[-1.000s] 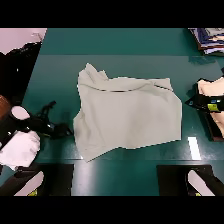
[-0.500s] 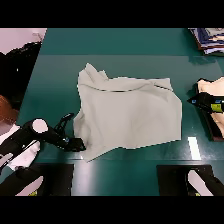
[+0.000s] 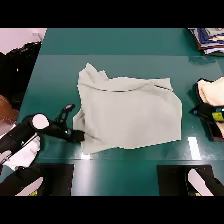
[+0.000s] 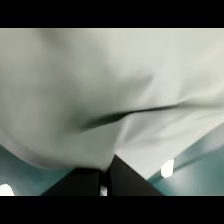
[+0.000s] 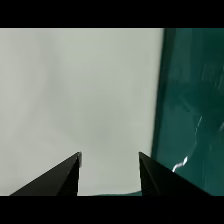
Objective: Fold the shirts.
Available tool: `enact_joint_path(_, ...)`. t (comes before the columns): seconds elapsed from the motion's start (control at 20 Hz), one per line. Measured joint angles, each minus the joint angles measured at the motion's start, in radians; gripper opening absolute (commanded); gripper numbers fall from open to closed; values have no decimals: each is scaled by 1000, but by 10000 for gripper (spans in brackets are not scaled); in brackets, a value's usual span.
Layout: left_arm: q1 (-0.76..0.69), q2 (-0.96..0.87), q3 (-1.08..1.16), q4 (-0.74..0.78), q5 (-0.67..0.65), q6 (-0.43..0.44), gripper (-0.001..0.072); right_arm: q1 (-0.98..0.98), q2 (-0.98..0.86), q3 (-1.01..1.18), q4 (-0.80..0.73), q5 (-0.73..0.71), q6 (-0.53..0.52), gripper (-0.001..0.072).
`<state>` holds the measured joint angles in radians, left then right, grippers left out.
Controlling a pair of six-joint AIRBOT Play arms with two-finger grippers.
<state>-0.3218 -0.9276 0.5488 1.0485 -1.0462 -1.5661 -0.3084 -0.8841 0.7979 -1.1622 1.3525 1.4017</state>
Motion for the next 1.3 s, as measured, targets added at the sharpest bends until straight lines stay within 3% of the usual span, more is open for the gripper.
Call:
enact_joint_path(0.3,126,0,140,155,18,-62,25,-89,-80,-246,59,17,-85,448)
enact_joint_path(0.55,163,0,163,174,14,-71,25,54,-171,-338,187,-24,-125,442)
enact_joint_path(0.6,165,0,165,174,13,-72,25,93,-178,-343,196,-31,-126,384)
enact_joint_path(0.75,169,0,167,176,6,-74,25,209,-198,-357,206,-60,-124,24)
enact_joint_path(1.05,172,19,222,179,-48,-76,25,302,-97,-280,213,-73,-111,15)
enact_joint_path(1.3,172,60,579,189,-87,-54,25,266,56,80,217,-109,-82,15)
